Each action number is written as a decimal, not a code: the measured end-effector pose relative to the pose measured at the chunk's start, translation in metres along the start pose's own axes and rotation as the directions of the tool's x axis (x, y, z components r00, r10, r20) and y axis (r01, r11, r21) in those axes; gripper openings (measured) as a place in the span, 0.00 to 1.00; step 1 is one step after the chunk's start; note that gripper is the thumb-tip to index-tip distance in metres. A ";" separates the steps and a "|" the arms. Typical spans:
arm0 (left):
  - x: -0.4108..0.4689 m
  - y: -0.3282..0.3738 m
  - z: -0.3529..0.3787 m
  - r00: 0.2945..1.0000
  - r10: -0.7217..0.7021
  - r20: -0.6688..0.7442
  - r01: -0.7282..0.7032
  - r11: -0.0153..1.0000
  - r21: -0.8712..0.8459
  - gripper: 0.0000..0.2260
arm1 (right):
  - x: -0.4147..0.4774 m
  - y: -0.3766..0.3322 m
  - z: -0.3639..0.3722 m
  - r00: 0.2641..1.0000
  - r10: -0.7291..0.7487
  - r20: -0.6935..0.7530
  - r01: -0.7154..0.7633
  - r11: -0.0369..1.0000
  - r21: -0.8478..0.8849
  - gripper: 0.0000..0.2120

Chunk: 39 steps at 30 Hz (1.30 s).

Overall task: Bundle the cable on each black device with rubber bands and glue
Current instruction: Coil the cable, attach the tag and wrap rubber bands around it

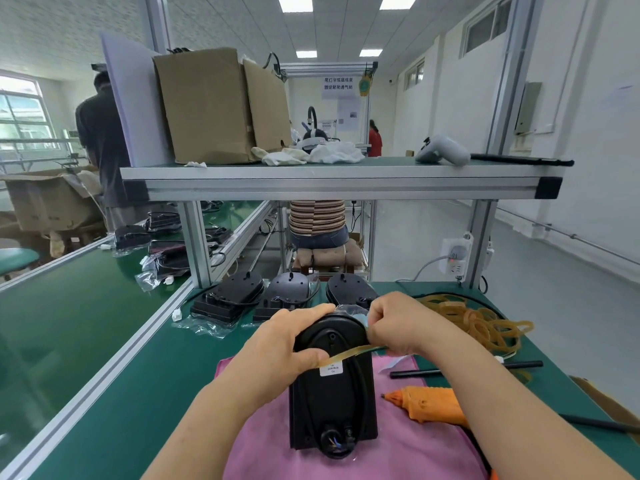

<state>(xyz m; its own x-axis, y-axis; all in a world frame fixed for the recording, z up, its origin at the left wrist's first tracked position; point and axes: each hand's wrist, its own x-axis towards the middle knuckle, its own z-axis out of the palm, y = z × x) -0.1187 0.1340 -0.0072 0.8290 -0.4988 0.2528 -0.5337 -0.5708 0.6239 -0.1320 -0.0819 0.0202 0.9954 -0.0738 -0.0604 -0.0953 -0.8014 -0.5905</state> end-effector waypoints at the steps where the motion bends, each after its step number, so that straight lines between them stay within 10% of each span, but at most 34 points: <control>1: 0.000 0.000 0.000 1.000 -0.005 0.003 0.005 1.000 -0.007 0.30 | 0.000 0.000 -0.001 1.000 -0.002 0.000 0.002 1.000 0.019 0.05; 9: -0.001 -0.006 0.003 0.999 -0.050 -0.021 0.045 0.978 -0.204 0.32 | 0.004 0.011 -0.011 0.987 0.042 0.158 -0.103 0.910 0.401 0.10; 25: -0.004 -0.014 0.005 0.997 -0.073 -0.009 0.064 0.927 -0.369 0.26 | 0.002 0.011 0.002 0.989 0.076 0.130 -0.119 0.923 0.365 0.06; 35: -0.012 -0.034 0.022 0.990 -0.139 0.040 0.116 0.604 -0.788 0.15 | -0.008 0.016 -0.012 0.995 -0.013 0.103 -0.012 0.970 0.242 0.11; 39: -0.016 -0.035 0.030 0.993 -0.101 0.066 0.114 0.619 -0.777 0.16 | -0.008 0.013 -0.011 0.989 -0.053 0.140 0.010 0.956 0.294 0.24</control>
<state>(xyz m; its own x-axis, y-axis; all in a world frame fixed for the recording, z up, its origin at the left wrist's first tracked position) -0.1182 0.1427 -0.0550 0.8660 -0.4802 0.1395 -0.1058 0.0968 0.9897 -0.1416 -0.0986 0.0218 0.9886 0.0530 -0.1410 -0.0826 -0.5920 -0.8017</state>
